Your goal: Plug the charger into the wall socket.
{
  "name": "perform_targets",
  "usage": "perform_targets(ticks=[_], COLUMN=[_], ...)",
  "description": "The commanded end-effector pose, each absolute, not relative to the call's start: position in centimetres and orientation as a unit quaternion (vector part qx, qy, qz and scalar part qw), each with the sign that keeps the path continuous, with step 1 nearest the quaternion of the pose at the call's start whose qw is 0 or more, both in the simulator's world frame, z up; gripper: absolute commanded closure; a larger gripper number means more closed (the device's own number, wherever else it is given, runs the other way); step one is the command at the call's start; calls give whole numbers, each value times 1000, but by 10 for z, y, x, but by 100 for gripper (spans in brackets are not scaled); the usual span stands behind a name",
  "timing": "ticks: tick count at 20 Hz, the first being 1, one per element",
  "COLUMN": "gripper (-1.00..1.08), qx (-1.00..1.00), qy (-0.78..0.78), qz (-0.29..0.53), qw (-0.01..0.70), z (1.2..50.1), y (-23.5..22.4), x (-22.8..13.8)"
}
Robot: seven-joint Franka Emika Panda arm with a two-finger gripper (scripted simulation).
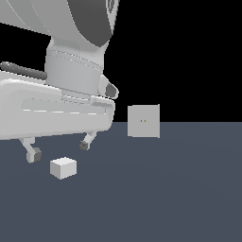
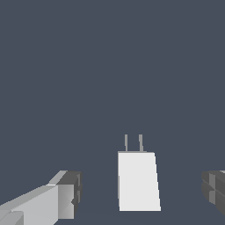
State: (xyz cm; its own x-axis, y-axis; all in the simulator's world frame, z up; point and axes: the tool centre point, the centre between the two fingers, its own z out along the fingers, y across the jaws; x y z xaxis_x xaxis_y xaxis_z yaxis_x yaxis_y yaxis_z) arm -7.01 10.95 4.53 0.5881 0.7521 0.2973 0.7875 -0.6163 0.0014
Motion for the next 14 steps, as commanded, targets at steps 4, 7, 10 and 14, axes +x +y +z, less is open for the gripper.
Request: perform_targets(ticks=[4, 7, 10, 14], gripper=[-92, -92, -92, 108], qx=[-889, -889, -889, -889], qy=[-433, -433, -433, -433], qz=[-135, -135, -135, -135], qw=[65, 65, 65, 65], z=[21, 14, 11, 11], y=[110, 110, 110, 110], x=[-71, -71, -71, -71])
